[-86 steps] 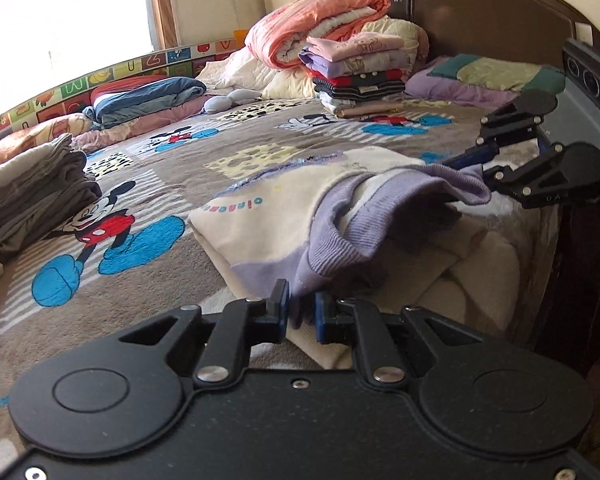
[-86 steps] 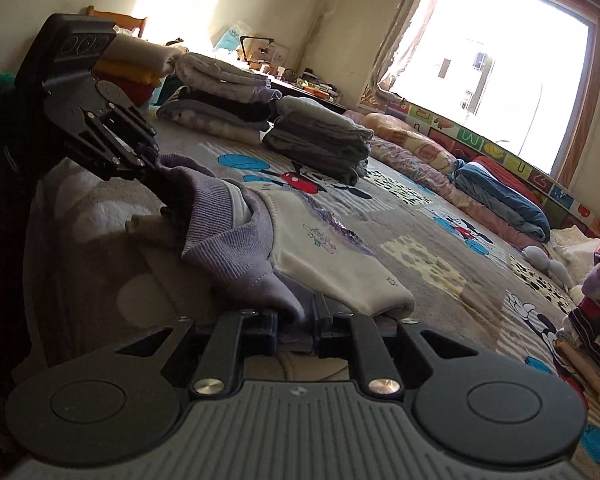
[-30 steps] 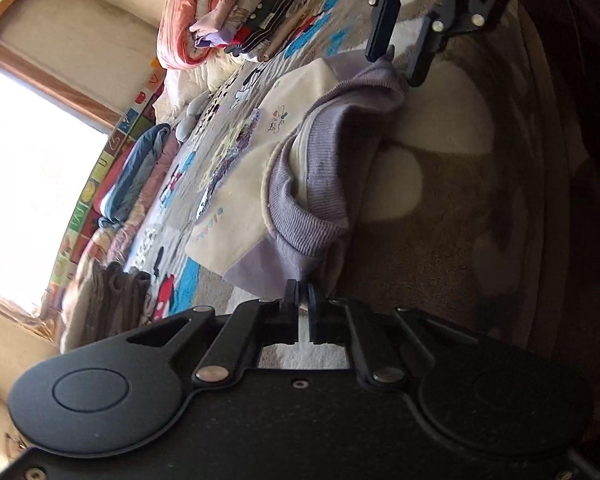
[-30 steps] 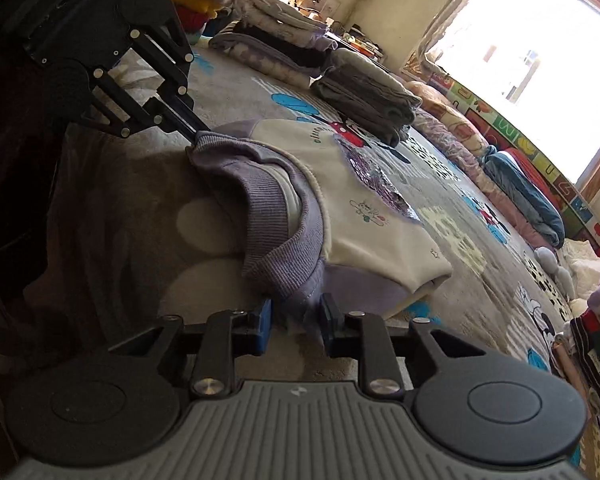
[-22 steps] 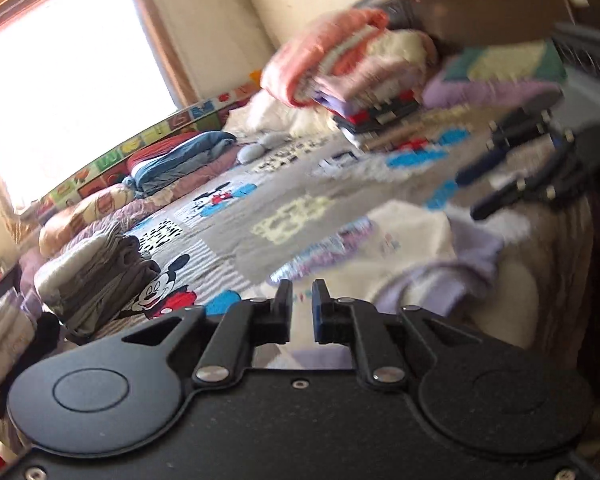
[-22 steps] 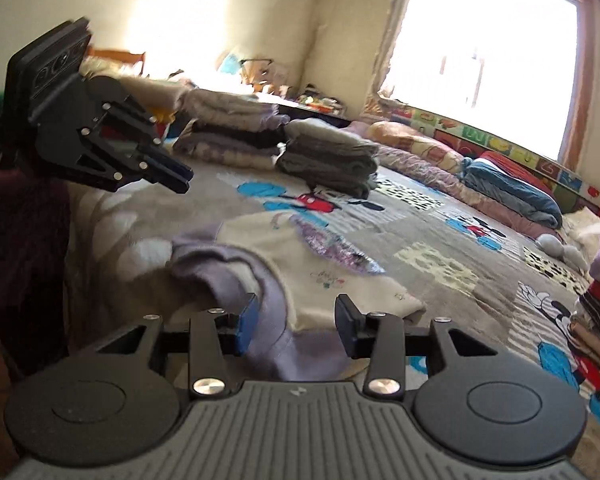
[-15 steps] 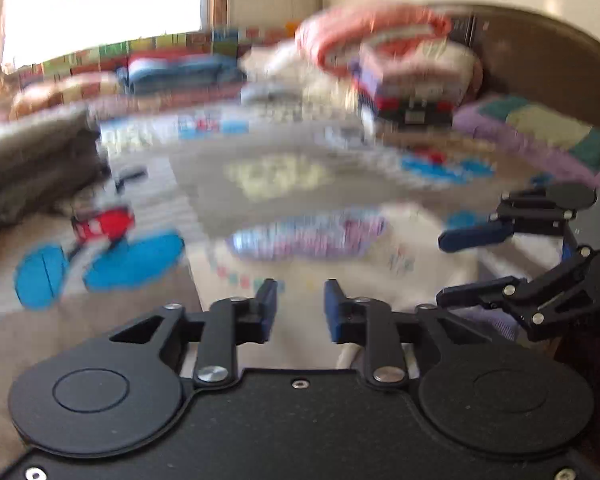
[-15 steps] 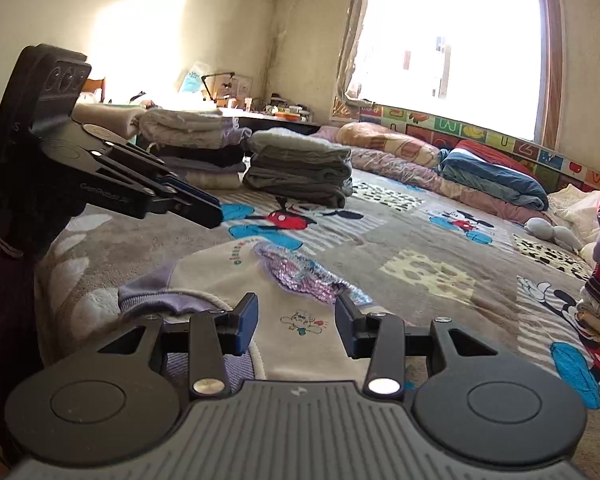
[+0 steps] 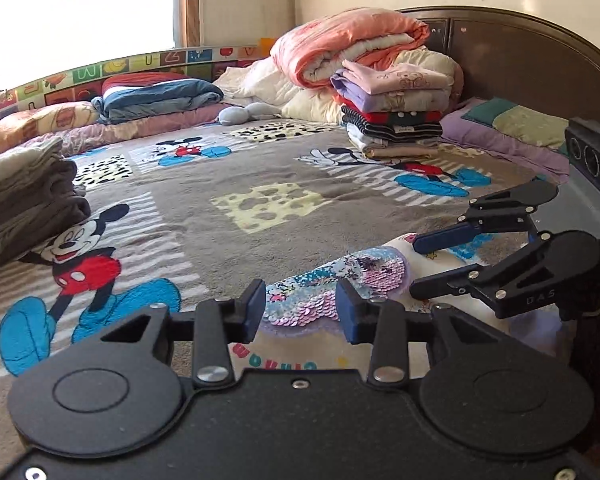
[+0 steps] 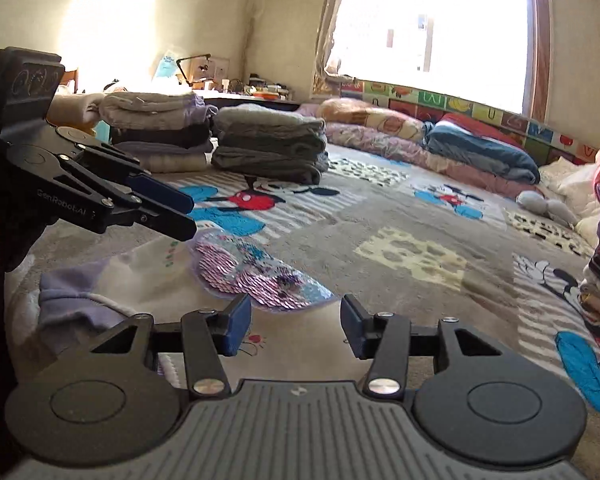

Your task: Fold clothes

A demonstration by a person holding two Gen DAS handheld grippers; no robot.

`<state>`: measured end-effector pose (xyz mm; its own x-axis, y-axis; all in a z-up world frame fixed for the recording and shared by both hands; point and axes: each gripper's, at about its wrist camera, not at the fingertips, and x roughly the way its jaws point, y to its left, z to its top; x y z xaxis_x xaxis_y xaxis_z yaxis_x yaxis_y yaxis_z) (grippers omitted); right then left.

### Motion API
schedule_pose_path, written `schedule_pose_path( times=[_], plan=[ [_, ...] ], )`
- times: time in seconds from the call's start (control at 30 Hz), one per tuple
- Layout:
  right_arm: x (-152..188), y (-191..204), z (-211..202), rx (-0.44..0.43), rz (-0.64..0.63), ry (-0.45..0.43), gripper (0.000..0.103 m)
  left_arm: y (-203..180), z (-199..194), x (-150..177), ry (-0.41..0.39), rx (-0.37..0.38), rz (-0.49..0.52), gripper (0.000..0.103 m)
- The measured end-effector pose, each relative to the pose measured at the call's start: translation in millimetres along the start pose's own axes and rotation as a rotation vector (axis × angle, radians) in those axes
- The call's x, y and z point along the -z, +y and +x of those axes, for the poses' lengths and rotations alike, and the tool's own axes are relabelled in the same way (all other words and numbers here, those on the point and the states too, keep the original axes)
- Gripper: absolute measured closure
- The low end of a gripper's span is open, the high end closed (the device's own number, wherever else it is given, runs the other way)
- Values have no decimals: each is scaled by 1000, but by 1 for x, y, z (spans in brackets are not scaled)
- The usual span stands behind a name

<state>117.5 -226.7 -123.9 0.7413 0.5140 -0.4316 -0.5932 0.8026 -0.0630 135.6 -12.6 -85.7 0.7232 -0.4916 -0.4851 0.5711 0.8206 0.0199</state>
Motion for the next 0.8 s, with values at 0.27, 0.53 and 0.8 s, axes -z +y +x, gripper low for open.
schedule_pose_path(
  times=[0.27, 0.53, 0.8],
  plan=[
    [11, -30, 44, -27, 153, 105, 53, 4, 29, 19, 95, -22, 3, 63],
    [4, -29, 13, -20, 173, 24, 55, -12, -4, 14, 50, -52, 81, 62],
    [11, 0, -52, -62, 101, -32, 55, -31, -42, 34, 106, 85, 73, 62]
  ],
)
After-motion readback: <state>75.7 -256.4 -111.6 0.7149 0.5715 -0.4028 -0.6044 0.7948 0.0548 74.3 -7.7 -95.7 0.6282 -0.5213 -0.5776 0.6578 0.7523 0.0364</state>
